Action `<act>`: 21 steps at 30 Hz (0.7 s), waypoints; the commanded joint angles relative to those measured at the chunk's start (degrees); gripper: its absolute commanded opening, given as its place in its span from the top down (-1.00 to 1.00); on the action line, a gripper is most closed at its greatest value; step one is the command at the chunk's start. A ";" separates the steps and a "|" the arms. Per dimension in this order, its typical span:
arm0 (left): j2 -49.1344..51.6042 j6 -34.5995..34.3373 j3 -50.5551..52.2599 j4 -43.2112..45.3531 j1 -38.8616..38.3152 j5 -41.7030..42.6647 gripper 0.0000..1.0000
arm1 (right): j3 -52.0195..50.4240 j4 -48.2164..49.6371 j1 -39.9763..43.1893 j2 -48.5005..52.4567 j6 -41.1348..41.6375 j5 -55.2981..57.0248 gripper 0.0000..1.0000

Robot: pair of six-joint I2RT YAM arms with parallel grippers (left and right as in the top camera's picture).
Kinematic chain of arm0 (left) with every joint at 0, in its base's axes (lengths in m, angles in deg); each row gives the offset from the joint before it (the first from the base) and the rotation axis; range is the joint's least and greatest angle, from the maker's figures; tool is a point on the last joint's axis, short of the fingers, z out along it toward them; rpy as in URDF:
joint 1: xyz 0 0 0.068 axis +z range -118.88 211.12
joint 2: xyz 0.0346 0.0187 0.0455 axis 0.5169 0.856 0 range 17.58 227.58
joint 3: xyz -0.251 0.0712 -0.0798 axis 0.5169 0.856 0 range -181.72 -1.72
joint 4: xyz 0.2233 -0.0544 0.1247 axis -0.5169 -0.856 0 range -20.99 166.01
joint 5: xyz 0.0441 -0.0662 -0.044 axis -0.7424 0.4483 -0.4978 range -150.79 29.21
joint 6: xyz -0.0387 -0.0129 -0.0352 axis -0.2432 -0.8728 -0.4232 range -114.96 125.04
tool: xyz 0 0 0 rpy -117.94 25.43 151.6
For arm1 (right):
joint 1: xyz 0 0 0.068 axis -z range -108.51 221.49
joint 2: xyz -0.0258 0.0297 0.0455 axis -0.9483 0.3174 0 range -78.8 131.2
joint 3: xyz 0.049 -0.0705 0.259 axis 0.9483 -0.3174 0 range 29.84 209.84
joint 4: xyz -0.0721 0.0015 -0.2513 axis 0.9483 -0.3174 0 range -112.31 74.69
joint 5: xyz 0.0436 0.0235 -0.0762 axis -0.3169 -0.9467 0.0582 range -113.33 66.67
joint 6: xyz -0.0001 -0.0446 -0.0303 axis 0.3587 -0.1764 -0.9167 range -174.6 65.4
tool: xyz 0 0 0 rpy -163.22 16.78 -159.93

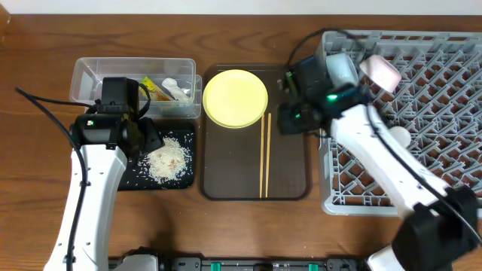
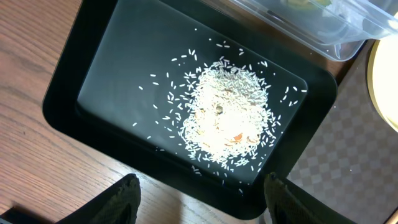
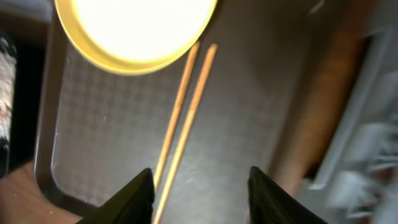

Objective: Sort waste into correct bins and load items into the dishwasher rack
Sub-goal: 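Lower the right gripper onto the wooden chopsticks and grasp one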

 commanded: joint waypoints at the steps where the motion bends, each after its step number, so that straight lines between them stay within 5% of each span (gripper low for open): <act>1: -0.61 -0.31 -0.24 -0.17 0.24 -0.28 -0.33 | -0.87 -0.09 -3.02 4.96 5.05 1.77 0.15; 13: -0.61 -0.31 -0.24 -0.17 0.24 -0.28 -0.33 | -0.90 1.20 -6.01 20.63 10.25 2.27 0.22; 21: -0.61 -0.31 -0.24 -0.17 0.24 -0.28 -0.33 | -0.79 1.62 -6.16 22.23 11.47 2.49 0.22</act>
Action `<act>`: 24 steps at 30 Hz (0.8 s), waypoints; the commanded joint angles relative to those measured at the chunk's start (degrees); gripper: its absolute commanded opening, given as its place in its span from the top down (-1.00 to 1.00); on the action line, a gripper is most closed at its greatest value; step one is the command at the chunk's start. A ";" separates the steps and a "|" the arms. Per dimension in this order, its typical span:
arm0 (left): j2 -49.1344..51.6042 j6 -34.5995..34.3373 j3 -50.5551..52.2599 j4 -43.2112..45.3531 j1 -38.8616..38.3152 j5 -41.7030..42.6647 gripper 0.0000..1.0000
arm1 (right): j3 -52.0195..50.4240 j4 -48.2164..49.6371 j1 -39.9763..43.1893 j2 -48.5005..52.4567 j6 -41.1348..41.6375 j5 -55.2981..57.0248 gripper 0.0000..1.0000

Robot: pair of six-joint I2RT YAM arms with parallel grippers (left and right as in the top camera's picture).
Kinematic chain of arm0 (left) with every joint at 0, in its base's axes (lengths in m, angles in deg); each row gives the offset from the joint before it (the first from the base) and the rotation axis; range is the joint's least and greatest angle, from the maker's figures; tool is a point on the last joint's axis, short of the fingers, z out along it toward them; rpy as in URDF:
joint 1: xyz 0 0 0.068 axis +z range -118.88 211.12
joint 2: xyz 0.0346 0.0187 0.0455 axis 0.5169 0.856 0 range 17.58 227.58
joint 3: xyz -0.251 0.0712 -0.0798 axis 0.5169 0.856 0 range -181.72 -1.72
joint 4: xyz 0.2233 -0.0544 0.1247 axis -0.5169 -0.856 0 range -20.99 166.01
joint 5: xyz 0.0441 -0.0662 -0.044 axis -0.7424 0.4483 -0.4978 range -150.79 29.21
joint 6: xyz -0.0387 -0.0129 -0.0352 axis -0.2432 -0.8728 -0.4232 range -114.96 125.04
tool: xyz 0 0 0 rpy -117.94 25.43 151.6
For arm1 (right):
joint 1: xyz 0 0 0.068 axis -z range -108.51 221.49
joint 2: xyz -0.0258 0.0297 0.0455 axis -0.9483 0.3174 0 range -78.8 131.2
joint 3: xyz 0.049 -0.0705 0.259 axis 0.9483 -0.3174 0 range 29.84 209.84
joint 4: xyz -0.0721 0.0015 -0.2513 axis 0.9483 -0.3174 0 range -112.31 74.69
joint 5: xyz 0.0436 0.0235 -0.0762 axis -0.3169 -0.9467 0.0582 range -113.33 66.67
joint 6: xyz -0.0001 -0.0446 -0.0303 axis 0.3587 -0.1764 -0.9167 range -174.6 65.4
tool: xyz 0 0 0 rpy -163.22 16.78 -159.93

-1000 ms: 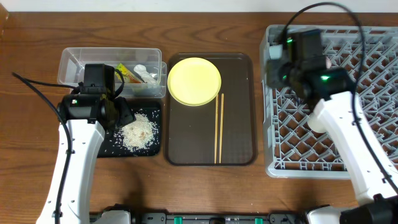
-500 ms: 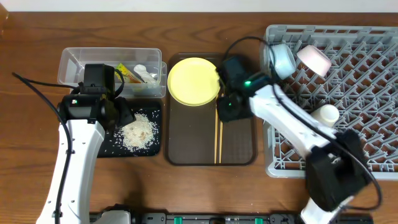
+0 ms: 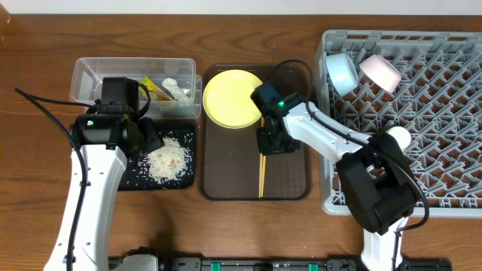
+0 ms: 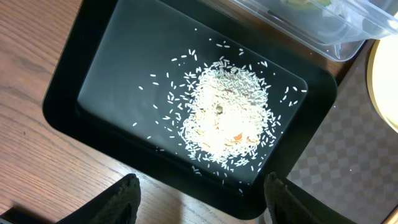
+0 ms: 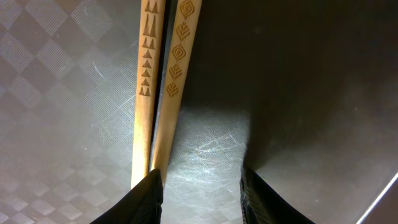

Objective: Sort waste into correct bins and load items into the dishwasher rack
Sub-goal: 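Lower the right gripper onto the wooden chopsticks and grasp one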

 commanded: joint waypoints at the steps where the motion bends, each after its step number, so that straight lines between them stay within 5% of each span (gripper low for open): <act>1: -0.61 -0.31 -0.24 -0.17 0.24 -0.31 -0.33 | -0.74 -0.09 -0.72 3.15 1.44 1.05 0.22; 24: -0.61 -0.31 -0.24 -0.17 0.24 -0.31 -0.33 | -0.42 1.95 -0.44 -2.60 1.92 1.25 0.23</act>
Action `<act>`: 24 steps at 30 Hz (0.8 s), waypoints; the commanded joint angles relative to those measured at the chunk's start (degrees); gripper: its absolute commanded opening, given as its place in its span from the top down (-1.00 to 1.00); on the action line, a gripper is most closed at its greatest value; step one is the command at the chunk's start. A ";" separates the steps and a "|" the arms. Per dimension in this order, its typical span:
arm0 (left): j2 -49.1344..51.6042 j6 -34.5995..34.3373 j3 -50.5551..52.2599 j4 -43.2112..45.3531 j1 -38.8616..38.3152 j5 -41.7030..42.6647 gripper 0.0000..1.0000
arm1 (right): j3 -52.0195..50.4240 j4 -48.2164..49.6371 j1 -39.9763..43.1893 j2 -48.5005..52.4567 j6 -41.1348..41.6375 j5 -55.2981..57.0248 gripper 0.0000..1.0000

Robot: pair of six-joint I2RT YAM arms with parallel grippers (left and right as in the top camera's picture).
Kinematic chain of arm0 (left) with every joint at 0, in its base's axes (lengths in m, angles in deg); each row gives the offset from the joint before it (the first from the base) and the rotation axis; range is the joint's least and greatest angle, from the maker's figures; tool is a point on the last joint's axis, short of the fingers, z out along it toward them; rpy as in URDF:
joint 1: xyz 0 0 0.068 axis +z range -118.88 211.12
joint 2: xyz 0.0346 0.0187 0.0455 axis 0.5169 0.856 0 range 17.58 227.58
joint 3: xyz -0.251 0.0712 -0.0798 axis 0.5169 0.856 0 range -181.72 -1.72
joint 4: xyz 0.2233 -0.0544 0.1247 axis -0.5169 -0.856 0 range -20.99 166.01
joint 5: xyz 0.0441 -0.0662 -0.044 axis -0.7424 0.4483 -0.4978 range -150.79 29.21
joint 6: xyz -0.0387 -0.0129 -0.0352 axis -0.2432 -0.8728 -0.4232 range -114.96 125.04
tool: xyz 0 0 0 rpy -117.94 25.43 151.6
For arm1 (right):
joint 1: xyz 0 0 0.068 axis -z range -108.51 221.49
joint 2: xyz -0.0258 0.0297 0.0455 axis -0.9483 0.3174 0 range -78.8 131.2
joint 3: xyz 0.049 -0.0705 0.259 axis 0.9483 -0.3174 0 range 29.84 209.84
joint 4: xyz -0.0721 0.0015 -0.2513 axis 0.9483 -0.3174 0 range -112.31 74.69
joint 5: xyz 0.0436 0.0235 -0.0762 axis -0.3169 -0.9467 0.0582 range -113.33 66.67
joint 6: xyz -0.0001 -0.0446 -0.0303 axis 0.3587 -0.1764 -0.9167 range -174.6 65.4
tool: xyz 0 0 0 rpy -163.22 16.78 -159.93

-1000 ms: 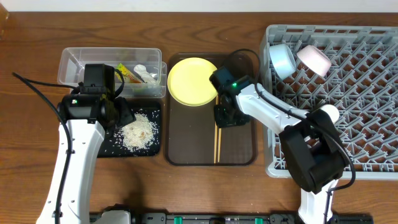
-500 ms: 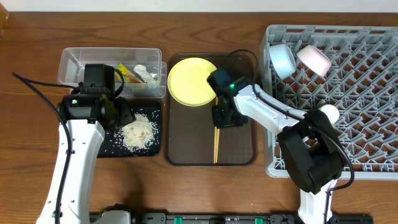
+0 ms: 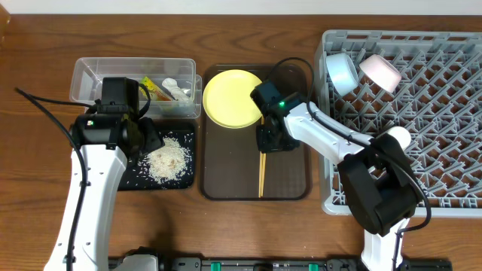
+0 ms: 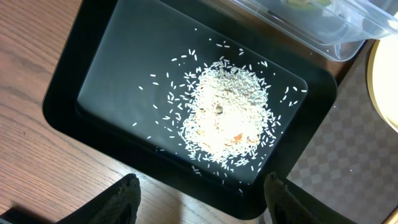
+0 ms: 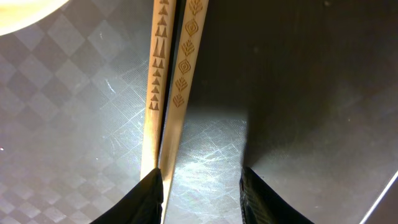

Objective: Sort waste into correct bins and load items into the dishwasher rack
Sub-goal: 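Lower the right gripper onto the wooden chopsticks and grasp one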

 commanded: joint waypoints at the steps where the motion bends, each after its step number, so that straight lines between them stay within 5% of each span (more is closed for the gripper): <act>1: -0.61 -0.31 -0.24 -0.17 0.24 -0.28 -0.33 | -0.35 0.17 -0.44 -1.73 0.94 0.90 0.23; 21: -0.61 -0.33 -0.24 -0.20 0.24 -0.26 -0.33 | -3.82 2.51 -1.99 -1.64 2.67 4.55 0.21; 24: -0.61 -0.33 -0.24 -0.20 0.24 -0.26 -0.33 | -3.82 1.16 -1.86 -1.64 3.28 5.70 0.41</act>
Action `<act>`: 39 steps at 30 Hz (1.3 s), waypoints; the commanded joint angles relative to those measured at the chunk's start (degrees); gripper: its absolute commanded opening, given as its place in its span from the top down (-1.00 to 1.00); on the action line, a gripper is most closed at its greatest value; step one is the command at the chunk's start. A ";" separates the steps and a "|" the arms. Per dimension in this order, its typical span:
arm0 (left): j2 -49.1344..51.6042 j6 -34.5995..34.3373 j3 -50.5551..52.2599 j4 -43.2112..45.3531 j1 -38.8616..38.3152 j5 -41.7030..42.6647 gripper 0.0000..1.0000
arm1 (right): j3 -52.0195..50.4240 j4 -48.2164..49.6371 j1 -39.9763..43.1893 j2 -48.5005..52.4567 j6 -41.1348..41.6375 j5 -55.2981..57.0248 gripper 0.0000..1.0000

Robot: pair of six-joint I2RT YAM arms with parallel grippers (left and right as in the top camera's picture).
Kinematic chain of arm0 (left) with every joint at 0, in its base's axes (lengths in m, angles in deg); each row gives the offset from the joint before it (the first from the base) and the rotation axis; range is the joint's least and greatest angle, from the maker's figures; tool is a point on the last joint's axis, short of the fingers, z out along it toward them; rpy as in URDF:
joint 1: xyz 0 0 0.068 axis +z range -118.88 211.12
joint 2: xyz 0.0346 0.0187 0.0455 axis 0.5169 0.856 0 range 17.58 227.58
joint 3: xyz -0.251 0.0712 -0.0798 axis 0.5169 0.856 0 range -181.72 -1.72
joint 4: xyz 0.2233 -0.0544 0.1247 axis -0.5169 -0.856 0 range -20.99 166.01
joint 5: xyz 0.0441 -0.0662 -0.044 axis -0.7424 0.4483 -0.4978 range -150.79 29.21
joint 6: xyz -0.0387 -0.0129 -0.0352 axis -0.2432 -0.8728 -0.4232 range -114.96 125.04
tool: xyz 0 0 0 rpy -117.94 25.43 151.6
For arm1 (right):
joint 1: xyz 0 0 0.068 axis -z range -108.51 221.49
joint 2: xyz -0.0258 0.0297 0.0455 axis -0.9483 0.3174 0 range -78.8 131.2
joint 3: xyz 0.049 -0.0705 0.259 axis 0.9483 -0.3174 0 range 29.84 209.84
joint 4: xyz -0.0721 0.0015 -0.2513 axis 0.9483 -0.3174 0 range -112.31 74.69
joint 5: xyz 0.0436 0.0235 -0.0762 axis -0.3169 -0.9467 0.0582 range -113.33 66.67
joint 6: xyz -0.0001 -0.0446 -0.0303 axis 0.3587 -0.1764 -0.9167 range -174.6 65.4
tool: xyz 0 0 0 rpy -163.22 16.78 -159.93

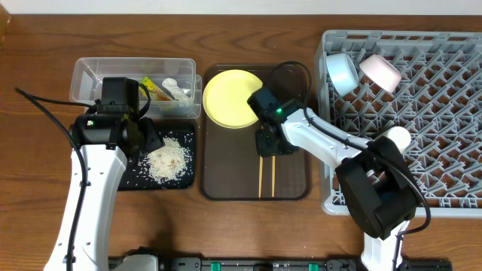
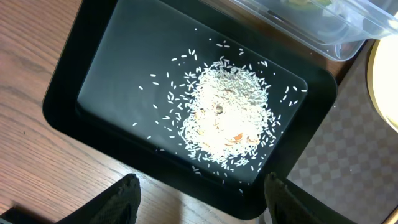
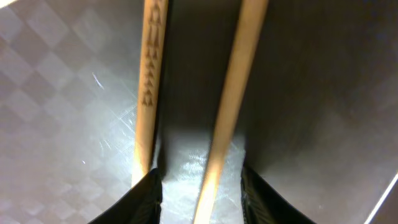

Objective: Sort waste into correct bins and load items into the dishwasher rack
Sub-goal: 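Lower the right gripper onto the wooden chopsticks and grasp one, then carry the chopstick to the rack's front edge and release it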

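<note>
Two wooden chopsticks lie a finger's width apart on the brown tray, below the yellow plate. My right gripper is low over their upper ends and open. In the right wrist view the carved chopstick runs by the left finger, and the plain, blurred chopstick runs between the fingers of the right gripper. My left gripper hangs open above the near edge of the black tray with spilled rice.
A clear bin with scraps stands behind the black tray. The grey dishwasher rack fills the right side, with a pale blue cup and a pink bowl at its back left corner.
The two chopsticks lay touching side by side; now they are apart, the right one shifted to the right between my right fingers. The left arm has not moved.
My right gripper was open high above the tray, beside the rack's left edge. Then it was low over the paired chopsticks, and stayed there. Now the pair is split. The left gripper stayed open over the rice tray throughout.
</note>
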 commanded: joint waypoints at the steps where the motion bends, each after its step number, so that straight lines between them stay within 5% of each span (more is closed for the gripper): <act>1: -0.61 -0.33 -0.24 -0.20 0.24 -0.28 -0.33 | -0.90 -1.18 -0.37 -0.85 1.60 1.95 0.50; 6: -0.61 -0.33 -0.24 -0.22 0.24 -0.28 -0.33 | -0.90 -1.86 0.07 -0.85 1.84 1.90 0.97; 14: -0.61 -0.31 -0.24 -0.22 0.24 -0.26 -0.33 | -0.33 -3.87 1.66 -3.26 1.66 1.73 0.98; 28: -0.61 -0.31 -0.24 -0.17 0.24 -0.28 -0.33 | 0.31 -12.50 15.85 -26.93 -8.07 9.25 0.98; 39: -0.61 -0.31 -0.24 -0.17 0.24 -0.26 -0.33 | -4.94 -13.29 21.70 -23.02 -13.49 8.83 0.98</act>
